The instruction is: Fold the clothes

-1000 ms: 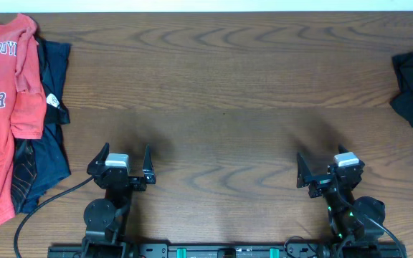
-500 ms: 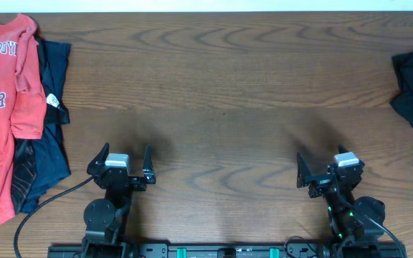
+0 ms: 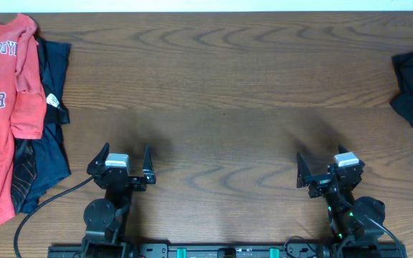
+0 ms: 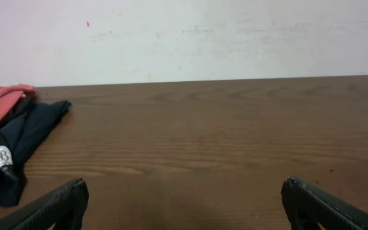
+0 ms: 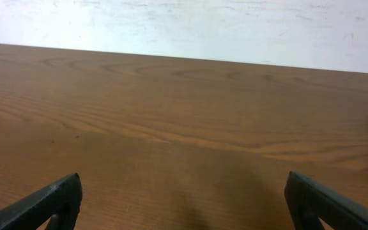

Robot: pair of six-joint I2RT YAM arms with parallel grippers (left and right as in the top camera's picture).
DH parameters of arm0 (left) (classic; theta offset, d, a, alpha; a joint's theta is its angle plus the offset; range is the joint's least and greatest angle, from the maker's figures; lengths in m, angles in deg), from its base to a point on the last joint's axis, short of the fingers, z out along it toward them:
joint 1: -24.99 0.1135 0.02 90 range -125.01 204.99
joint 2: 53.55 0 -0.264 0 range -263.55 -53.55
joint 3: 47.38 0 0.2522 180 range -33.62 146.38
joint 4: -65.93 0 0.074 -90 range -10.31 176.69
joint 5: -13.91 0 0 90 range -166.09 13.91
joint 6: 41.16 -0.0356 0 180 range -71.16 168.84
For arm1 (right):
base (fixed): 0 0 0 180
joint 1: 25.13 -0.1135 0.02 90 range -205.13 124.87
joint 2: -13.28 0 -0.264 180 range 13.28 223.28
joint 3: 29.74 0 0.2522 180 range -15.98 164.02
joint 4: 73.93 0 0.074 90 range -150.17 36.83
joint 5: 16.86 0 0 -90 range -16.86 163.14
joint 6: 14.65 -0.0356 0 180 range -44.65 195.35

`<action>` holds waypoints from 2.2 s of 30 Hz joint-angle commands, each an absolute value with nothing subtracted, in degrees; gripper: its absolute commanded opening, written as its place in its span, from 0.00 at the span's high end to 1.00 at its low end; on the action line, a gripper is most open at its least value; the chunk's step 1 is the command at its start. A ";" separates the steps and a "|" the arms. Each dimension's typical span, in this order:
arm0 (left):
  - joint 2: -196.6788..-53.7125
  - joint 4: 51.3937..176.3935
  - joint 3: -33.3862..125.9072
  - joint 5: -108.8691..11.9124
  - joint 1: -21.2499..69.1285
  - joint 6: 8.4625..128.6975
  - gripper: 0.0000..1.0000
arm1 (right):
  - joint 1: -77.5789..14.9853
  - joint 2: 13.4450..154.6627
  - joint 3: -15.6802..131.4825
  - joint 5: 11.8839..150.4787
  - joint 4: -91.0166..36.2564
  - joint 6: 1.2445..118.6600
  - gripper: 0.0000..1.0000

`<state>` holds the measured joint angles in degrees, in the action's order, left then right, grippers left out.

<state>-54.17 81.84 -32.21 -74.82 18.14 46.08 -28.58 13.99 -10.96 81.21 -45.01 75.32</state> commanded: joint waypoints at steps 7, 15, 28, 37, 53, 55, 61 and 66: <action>-53.84 83.76 -33.39 -75.69 18.16 46.58 0.02 | -28.14 13.58 -11.33 80.89 -45.20 74.31 0.01; -53.84 83.76 -33.39 -75.71 18.16 46.58 0.02 | -28.14 13.58 -11.33 80.89 -45.20 74.31 0.01; -53.84 83.70 -33.39 -75.71 18.16 46.58 0.02 | -28.14 13.58 -11.33 80.91 -45.20 74.31 0.01; -54.06 83.72 -33.34 -75.73 18.18 46.89 0.02 | -28.14 13.58 -11.33 80.89 -45.20 74.31 0.01; -89.12 89.05 -7.16 -79.52 18.16 55.26 0.02 | -28.14 13.58 -11.33 80.91 -45.20 74.31 0.01; -95.04 93.42 -0.47 -78.77 18.16 55.21 0.02 | -28.14 13.58 -11.33 80.89 -45.20 74.31 0.01; -111.61 110.17 18.70 -72.83 18.18 55.13 0.02 | -28.14 13.58 -11.33 80.89 -45.20 74.31 0.01; -118.23 117.60 26.65 -69.57 18.18 55.13 0.02 | -28.14 13.58 -11.33 80.89 -45.20 74.31 0.01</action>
